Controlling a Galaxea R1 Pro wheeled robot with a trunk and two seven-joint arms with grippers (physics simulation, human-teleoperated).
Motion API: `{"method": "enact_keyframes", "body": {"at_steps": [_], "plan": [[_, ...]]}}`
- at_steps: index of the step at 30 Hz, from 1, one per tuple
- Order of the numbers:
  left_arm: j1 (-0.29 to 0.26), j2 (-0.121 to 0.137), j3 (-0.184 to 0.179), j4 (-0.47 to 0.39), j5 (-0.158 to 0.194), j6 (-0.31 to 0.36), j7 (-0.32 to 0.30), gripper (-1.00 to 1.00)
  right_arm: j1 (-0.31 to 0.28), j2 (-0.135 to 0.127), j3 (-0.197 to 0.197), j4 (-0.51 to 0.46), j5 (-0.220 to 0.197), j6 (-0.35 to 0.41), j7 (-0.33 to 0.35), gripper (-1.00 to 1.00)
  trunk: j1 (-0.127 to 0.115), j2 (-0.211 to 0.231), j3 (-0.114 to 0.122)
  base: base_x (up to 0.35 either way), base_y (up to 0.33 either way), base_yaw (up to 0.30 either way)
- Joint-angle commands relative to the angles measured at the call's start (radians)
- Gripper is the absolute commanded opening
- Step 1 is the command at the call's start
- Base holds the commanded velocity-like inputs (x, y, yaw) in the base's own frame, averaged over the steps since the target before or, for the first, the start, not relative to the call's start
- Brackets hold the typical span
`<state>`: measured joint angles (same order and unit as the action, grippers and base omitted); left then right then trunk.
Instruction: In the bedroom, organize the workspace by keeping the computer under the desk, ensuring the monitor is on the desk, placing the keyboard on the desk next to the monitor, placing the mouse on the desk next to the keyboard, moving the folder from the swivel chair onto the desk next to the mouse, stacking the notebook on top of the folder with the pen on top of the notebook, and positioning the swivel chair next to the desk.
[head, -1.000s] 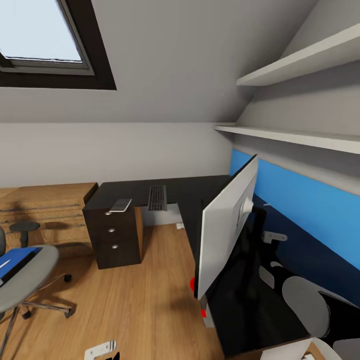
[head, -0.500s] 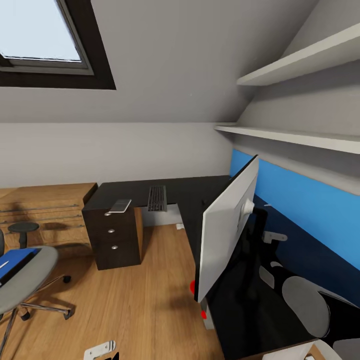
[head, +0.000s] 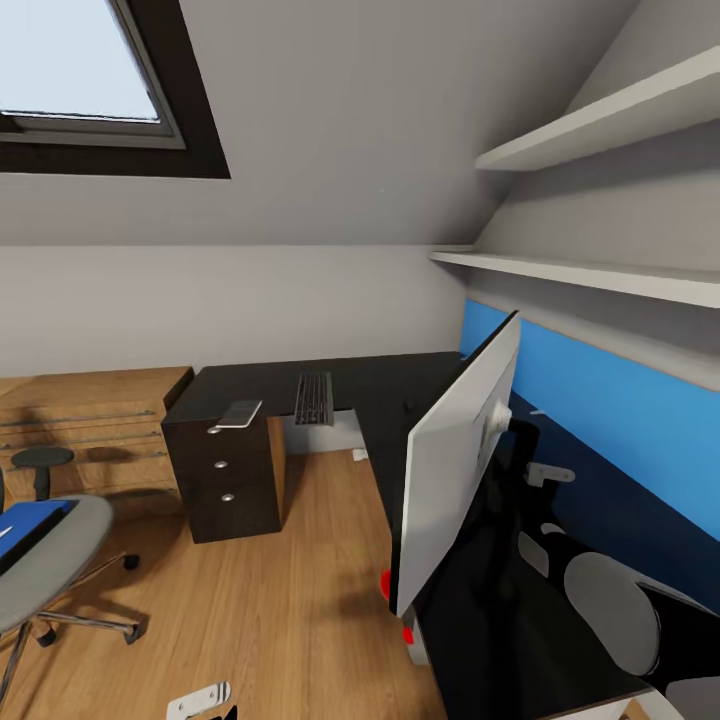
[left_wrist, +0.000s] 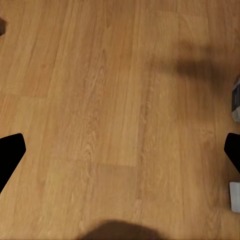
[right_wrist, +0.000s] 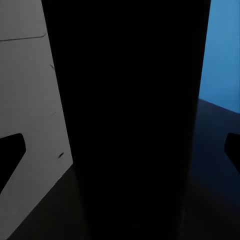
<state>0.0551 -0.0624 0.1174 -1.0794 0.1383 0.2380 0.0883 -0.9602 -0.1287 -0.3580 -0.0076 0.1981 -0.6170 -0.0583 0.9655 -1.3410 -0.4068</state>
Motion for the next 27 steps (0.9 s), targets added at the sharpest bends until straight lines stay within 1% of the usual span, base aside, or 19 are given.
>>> {"method": "enact_keyframes", "body": {"at_steps": [1,14,15,27], "plan": [[0.0,-0.001,0.001,-0.002,0.011,0.006,0.004,1.0,-0.001,0.0,-0.004,0.001,0.011,-0.003,-0.006,1.0,0.0,-0.001,-0.001,0.013,0.0,0.0],[0.0,-0.001,0.001,-0.002,0.011,0.006,0.004,1.0,-0.001,-0.002,-0.004,0.001,0.011,-0.004,-0.006,1.0,0.0,-0.001,-0.001,0.003,0.0,0.0],[0.0,-0.001,0.0,-0.002,0.011,0.006,0.004,1.0,-0.001,-0.002,-0.004,0.001,0.011,-0.004,-0.006,-1.0,0.0,-0.001,-0.001,0.0,0.0,0.0],[0.0,-0.001,-0.001,-0.002,0.01,0.006,0.004,1.0,-0.001,-0.003,-0.004,0.001,0.011,-0.004,-0.006,-1.0,0.0,-0.001,-0.001,0.0,0.0,0.0]]}}
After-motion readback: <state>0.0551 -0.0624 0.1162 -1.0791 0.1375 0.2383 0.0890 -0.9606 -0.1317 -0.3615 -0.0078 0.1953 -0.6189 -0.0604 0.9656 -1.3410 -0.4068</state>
